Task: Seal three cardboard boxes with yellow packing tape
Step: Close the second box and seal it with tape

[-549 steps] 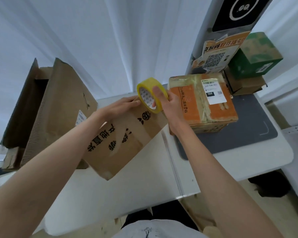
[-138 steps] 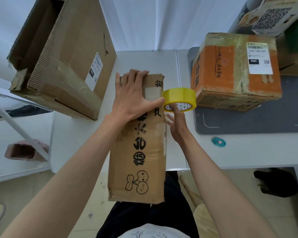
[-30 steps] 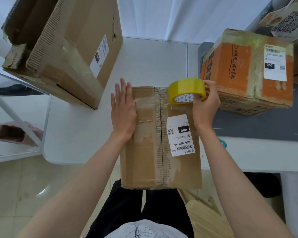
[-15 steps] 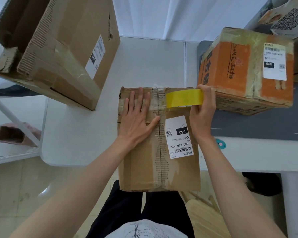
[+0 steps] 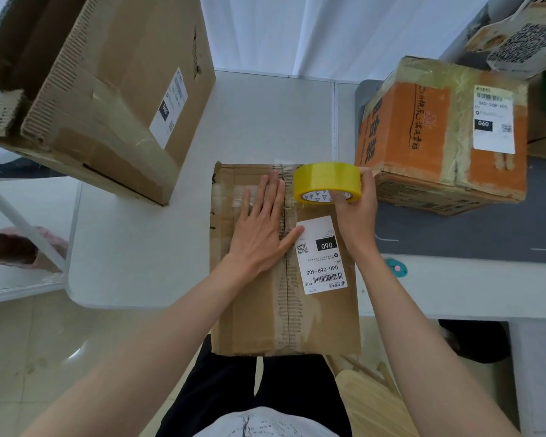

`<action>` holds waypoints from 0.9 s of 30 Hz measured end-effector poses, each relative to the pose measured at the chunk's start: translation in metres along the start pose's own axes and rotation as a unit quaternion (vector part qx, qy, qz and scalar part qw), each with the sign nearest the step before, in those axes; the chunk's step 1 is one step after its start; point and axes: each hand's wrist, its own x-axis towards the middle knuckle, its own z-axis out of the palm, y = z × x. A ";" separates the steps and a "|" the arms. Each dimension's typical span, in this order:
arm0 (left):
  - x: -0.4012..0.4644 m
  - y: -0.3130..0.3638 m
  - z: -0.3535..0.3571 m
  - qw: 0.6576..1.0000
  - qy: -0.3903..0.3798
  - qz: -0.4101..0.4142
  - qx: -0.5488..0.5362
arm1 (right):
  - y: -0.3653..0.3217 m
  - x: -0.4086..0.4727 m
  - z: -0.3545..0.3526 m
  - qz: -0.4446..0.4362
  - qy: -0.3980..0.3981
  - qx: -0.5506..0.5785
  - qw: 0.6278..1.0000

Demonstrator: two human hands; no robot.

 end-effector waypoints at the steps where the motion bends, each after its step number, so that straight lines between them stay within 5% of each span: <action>1: 0.000 -0.001 -0.001 1.000 -0.005 0.001 0.001 | 0.001 -0.001 0.001 -0.001 0.002 0.004 1.000; 4: 0.003 -0.008 -0.012 0.999 0.005 0.020 -0.051 | 0.003 -0.001 0.003 0.001 0.016 0.012 1.000; 8: 0.039 -0.016 -0.041 0.974 0.138 -0.059 -0.170 | 0.007 -0.002 0.005 0.006 0.033 0.008 0.999; 10: 0.074 -0.018 -0.057 0.971 0.092 -0.133 -0.174 | 0.008 -0.003 0.006 0.003 0.034 0.008 0.999; 15: 0.139 -0.028 -0.087 0.939 -0.182 -0.181 -0.229 | 0.009 0.000 0.007 -0.006 0.042 0.000 0.999; 27: 0.146 -0.058 -0.099 0.851 -0.226 -0.133 -0.456 | 0.012 -0.001 0.008 -0.020 0.051 0.005 0.998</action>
